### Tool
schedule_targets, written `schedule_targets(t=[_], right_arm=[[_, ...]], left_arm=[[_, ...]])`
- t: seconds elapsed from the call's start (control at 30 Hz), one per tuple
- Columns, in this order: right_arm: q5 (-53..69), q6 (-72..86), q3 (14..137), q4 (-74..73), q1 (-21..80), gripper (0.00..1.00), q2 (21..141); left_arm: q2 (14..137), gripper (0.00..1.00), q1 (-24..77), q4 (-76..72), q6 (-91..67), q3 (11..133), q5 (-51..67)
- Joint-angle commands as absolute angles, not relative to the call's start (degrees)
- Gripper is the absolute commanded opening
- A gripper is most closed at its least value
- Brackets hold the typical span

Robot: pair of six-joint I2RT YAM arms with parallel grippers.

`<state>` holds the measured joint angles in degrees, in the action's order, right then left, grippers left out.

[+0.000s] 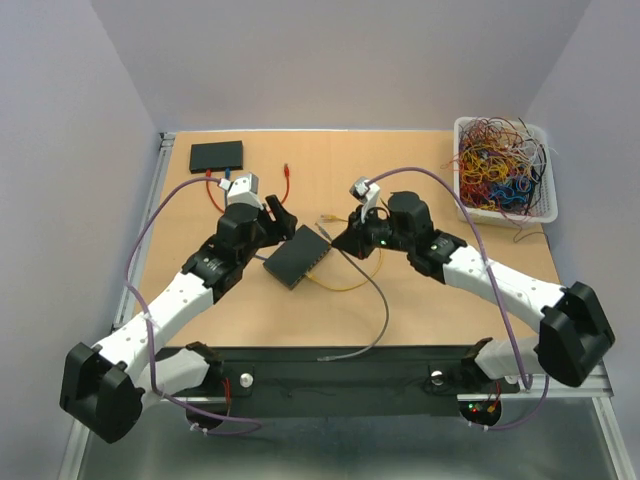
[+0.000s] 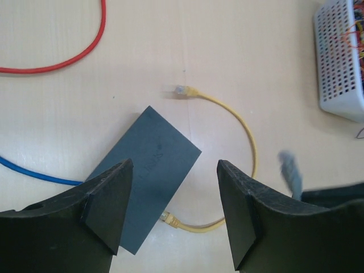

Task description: Insert the plug into the switch port

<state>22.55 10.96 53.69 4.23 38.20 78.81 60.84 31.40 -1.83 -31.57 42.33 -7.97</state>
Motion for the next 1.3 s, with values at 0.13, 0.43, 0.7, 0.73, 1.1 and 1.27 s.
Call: schedule_targets(t=[0.13,0.43,0.7,0.73,1.1,1.27], right_arm=[[27.0,8.0,48.9,7.3,39.6,0.00,66.9],[31.3,8.9,47.4,8.0,41.0,0.00,64.1],[31.6,9.1,47.6,8.1,41.6,0.00,63.5],[31.5,9.1,47.7,8.1,41.7,0.01,63.5],[31.6,9.4,47.8,9.1,42.2,0.00,63.7],[32.3,10.0,48.1,9.8,42.2,0.01,63.3]], left_arm=[[49.5,0.72,31.2,-8.3,-29.4,42.0,-6.3],[41.6,0.72,31.2,-12.9,-28.2,38.1,2.1],[40.7,0.72,31.2,-23.3,-29.3,33.5,14.2],[41.1,0.72,31.2,-24.2,-29.4,33.3,15.3],[43.4,0.69,31.3,-32.1,-31.6,30.8,22.2],[45.1,0.66,31.3,-35.0,-33.1,29.4,23.3]])
